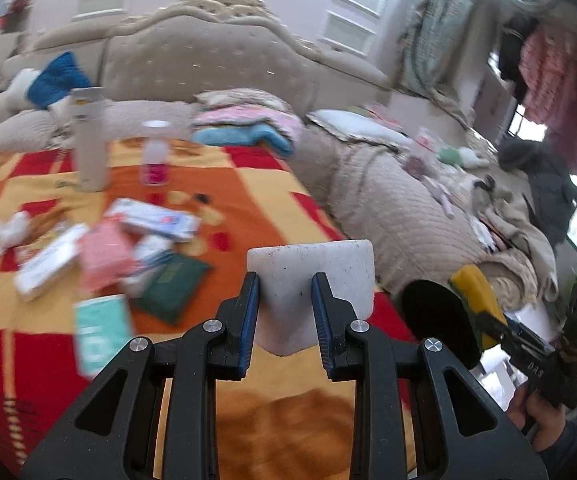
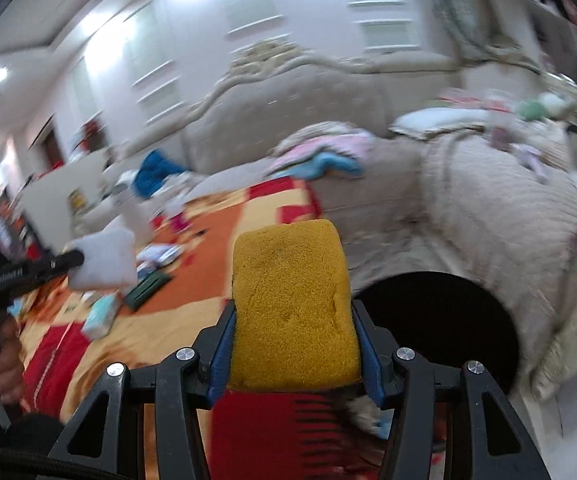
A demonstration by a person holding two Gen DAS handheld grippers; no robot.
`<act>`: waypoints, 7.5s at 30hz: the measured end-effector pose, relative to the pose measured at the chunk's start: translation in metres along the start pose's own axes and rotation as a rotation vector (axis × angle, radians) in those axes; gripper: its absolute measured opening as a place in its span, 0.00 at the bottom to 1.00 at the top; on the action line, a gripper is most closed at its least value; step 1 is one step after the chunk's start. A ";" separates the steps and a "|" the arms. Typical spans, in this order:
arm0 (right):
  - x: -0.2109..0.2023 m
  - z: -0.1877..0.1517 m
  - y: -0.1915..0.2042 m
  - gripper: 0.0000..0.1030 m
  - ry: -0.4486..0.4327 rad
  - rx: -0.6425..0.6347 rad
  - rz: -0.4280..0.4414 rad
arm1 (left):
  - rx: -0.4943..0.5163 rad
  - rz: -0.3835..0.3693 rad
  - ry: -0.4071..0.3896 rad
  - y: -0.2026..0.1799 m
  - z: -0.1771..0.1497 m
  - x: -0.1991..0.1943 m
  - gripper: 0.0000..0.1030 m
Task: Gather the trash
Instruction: 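Carry the foam block and sponge over the black bin and open both tools, then grasp the teal tissue pack with the left tool while the right tool grasps the pink wipes pack, then carry the teal pack and pink pack over the black bin and open both tools, then grasp the white Escitalopram box with the left tool while the right tool grasps the green pouch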
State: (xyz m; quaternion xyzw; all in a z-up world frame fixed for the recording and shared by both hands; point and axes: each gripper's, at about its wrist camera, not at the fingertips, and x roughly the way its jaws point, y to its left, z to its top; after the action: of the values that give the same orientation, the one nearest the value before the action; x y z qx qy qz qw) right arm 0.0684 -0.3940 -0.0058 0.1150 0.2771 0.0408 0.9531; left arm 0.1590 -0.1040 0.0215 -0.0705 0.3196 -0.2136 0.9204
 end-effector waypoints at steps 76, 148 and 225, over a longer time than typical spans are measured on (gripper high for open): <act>0.102 -0.019 0.136 0.71 0.135 -0.175 0.114 | -0.207 0.287 0.190 0.164 -0.046 0.031 0.35; 0.068 -0.019 0.155 0.49 0.144 -0.325 0.286 | -0.111 0.487 0.083 0.161 -0.041 -0.030 0.35; 0.020 0.017 -0.027 0.60 -0.014 0.104 -0.202 | 0.071 -0.123 0.077 -0.045 0.004 0.061 0.56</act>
State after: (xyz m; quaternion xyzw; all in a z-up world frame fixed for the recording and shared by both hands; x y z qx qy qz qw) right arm 0.0945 -0.4202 -0.0091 0.1362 0.2822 -0.0708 0.9470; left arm 0.1889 -0.1709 0.0028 -0.0491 0.3421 -0.2833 0.8946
